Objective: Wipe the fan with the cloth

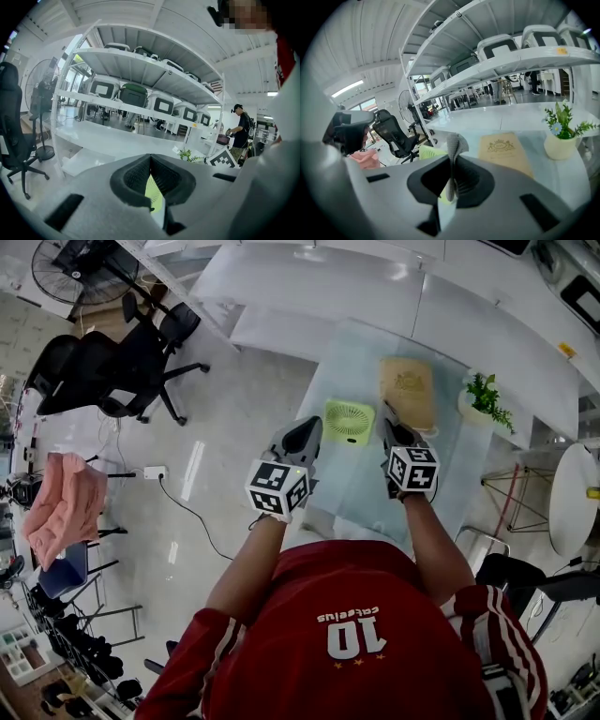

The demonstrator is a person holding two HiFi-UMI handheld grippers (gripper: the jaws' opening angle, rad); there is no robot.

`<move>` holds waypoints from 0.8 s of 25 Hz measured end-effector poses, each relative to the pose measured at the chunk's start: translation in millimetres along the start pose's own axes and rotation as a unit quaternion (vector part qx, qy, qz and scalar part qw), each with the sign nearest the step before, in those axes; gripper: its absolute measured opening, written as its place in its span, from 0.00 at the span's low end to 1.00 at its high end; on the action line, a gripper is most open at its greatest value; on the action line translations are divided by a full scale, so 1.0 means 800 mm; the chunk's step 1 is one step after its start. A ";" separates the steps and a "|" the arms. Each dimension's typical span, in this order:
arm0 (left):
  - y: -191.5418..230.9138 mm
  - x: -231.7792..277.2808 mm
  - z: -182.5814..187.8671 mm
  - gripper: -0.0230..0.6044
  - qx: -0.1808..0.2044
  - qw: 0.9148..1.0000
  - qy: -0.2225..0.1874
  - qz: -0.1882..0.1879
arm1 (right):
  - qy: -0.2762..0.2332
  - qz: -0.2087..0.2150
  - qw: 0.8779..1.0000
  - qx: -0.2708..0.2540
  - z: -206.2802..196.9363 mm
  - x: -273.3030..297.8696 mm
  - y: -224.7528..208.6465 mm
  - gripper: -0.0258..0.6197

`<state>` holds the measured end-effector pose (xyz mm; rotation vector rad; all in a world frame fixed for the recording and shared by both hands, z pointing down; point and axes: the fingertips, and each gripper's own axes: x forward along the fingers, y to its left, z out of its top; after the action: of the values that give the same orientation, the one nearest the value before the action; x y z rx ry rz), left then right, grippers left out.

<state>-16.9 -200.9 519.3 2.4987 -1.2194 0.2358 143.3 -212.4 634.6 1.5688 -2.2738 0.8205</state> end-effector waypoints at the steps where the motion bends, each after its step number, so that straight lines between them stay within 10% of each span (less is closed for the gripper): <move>1: 0.001 -0.002 0.001 0.04 0.000 1.000 -0.001 0.002 | -0.004 -0.004 1.000 -0.002 0.005 -0.001 0.000 0.07; 20: 0.040 -0.037 0.018 0.04 -0.018 0.998 -0.024 0.054 | -0.026 0.079 0.996 -0.044 0.044 0.013 0.110 0.07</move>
<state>-60.8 -202.9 504.6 2.4239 -1.3684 0.1802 62.4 -218.4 584.9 1.4025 -2.4601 0.7154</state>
